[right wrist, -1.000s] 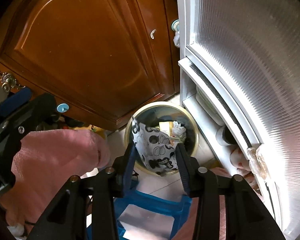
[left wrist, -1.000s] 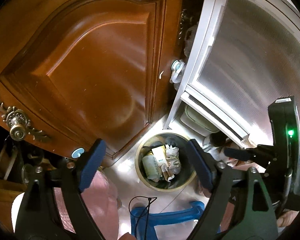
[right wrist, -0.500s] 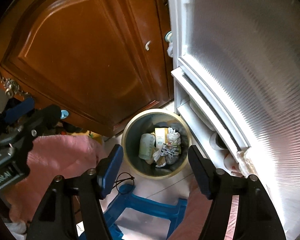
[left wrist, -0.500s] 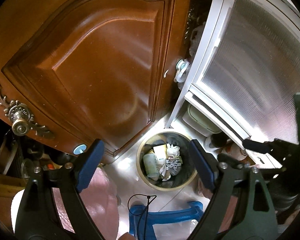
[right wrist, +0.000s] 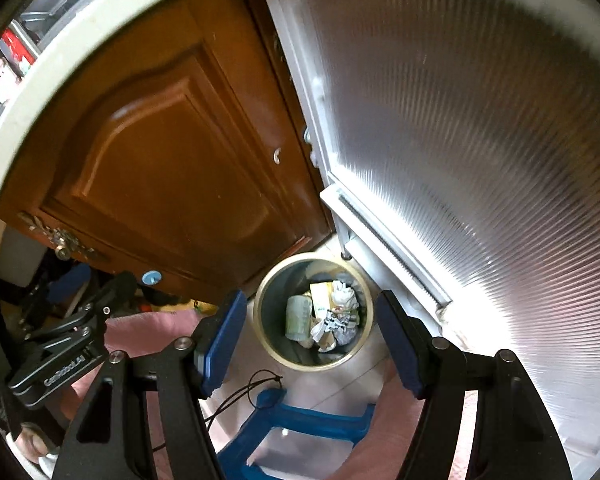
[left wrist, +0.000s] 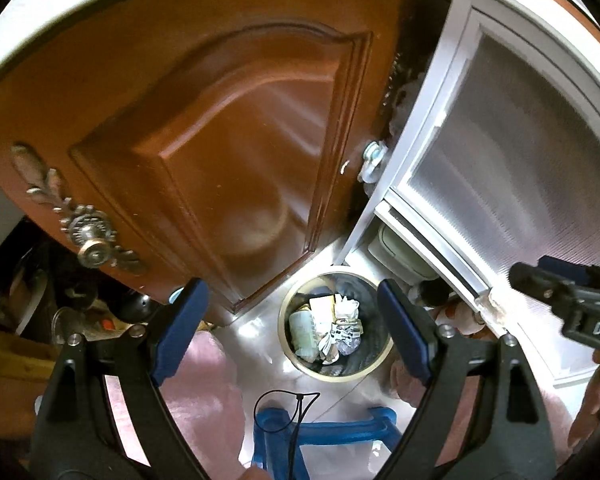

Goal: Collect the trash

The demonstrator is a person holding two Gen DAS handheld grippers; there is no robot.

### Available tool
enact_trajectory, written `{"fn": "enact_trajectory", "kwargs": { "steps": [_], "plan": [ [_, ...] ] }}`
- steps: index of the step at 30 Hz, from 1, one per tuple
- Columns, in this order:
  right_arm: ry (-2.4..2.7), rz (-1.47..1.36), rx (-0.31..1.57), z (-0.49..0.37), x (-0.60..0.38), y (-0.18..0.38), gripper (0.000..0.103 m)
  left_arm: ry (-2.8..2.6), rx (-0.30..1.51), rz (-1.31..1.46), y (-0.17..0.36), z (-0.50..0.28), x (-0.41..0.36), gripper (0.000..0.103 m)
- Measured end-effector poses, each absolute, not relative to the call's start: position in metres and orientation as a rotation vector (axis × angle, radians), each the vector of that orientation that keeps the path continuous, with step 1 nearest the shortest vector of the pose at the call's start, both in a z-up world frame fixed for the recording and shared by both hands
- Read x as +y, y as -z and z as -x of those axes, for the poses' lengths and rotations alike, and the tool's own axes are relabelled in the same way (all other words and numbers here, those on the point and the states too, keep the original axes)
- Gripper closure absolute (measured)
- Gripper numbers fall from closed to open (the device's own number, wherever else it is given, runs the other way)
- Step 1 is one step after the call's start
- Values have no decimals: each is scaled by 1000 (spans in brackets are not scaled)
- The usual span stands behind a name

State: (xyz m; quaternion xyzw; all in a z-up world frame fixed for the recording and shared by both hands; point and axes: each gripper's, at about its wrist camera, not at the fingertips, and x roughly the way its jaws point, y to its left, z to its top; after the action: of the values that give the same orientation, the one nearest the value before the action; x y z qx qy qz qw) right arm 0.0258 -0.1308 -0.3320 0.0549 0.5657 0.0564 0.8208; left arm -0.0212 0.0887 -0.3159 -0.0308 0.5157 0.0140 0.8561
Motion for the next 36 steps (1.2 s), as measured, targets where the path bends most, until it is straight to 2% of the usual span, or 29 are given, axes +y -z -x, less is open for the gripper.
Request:
{"fn": "enact_trajectory", "kwargs": {
  "steps": [7,18,36],
  "plan": [
    [-119,-77,1125,-17,-129,275,30,-10,1058,78,261,21,90,19],
    [-101,-34,1000,-4,-120,169,23,36,957,11,143,30,61,18],
    [-62,-36,660,37,-118,-18,14,-4,759,7,-7,33,38,18]
  ]
}}
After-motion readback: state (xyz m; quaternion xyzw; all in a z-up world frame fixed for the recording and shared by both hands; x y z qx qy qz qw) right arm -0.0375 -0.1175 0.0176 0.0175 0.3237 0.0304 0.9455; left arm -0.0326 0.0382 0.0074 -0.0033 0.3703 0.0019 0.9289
